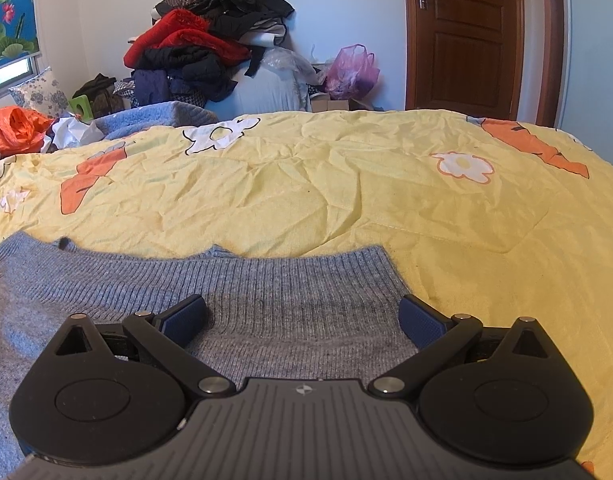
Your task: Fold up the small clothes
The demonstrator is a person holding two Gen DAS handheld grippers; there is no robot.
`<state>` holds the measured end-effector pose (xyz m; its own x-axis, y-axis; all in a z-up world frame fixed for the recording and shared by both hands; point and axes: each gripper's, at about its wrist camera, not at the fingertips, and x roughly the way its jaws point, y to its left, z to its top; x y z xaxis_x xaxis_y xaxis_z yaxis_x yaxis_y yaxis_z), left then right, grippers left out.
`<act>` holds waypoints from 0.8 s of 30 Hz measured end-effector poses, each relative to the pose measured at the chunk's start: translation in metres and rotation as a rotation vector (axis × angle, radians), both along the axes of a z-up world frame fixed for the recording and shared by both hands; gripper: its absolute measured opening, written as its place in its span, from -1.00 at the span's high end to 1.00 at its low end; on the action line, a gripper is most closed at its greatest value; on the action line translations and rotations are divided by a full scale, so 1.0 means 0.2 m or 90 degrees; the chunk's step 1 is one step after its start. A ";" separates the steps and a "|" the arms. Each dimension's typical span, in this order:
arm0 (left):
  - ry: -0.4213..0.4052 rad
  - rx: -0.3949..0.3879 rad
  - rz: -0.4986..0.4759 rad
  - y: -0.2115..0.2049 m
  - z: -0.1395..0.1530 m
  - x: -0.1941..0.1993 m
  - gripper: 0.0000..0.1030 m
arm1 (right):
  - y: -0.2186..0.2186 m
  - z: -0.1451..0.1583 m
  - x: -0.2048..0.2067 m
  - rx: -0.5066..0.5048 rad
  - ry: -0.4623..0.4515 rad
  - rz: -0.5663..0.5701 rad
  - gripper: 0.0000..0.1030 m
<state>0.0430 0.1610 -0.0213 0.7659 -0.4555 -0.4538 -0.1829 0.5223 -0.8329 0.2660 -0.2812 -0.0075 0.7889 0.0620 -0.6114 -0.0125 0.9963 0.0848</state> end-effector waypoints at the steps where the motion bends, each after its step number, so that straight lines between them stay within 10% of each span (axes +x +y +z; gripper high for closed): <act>1: 0.003 0.006 -0.005 0.00 0.00 0.01 -0.55 | 0.00 0.00 0.00 0.000 0.000 0.000 -0.96; 8: 0.000 0.045 0.001 -0.06 0.02 0.11 -0.55 | 0.00 0.00 0.00 0.004 0.000 -0.001 -0.97; 14: -0.123 0.188 0.013 -0.20 0.00 0.10 -0.55 | 0.00 0.00 0.00 0.006 -0.001 -0.001 -0.96; 20: -0.150 0.135 0.045 -0.13 -0.02 0.06 -0.55 | 0.00 0.06 -0.08 -0.005 -0.010 -0.013 -0.94; 24: -0.145 0.157 0.035 -0.15 -0.01 0.07 -0.55 | -0.23 0.22 -0.42 0.256 -0.056 -0.044 -0.99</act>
